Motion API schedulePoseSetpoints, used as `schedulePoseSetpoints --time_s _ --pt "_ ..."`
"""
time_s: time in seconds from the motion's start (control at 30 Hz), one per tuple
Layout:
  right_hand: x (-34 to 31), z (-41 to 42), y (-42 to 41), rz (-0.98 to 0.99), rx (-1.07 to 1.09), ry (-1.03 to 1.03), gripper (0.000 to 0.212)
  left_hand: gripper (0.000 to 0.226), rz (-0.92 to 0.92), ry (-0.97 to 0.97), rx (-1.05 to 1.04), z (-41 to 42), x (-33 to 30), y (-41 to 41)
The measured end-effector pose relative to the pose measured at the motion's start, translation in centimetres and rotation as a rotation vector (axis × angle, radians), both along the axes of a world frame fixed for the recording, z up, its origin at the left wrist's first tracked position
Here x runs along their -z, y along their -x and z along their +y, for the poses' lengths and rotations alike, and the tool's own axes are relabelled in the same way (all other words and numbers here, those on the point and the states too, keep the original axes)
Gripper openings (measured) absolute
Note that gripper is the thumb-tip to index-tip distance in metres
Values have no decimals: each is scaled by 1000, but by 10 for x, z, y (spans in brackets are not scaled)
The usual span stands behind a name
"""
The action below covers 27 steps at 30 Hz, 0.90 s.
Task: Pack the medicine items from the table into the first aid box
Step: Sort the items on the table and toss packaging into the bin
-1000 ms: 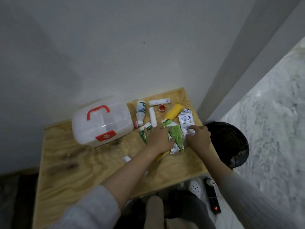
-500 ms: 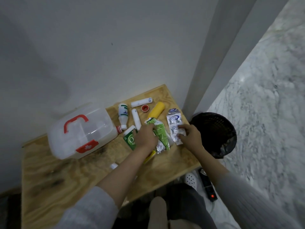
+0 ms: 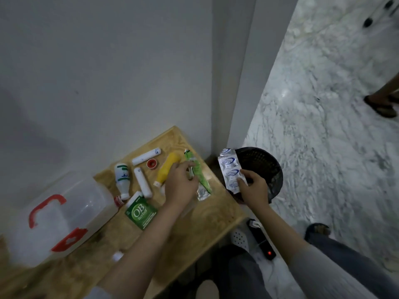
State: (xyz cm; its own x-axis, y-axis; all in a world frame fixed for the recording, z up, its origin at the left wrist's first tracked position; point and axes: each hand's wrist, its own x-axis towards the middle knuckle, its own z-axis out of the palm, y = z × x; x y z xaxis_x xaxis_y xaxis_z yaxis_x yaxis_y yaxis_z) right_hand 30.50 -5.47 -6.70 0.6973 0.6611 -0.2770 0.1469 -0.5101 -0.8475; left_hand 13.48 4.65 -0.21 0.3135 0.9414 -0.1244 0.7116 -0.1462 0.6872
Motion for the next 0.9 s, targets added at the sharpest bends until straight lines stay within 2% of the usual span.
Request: schedulePoseSetpoints --time_s 0.3,0.47,0.7,0.8,0.9 --pt "50 -24 -80 149 175 259 33 39 178 44 418 15 48 -153" --pt "73 -19 -114 132 161 248 23 37 269 119 568 23 97 -209" --pt "90 -30 -113 139 153 246 33 44 343 179 612 8 133 -201" --pt "88 -27 -99 140 160 198 36 43 257 182 552 -3 123 -180" --pt "73 -15 -78 160 168 101 34 41 90 143 466 -11 99 -149"
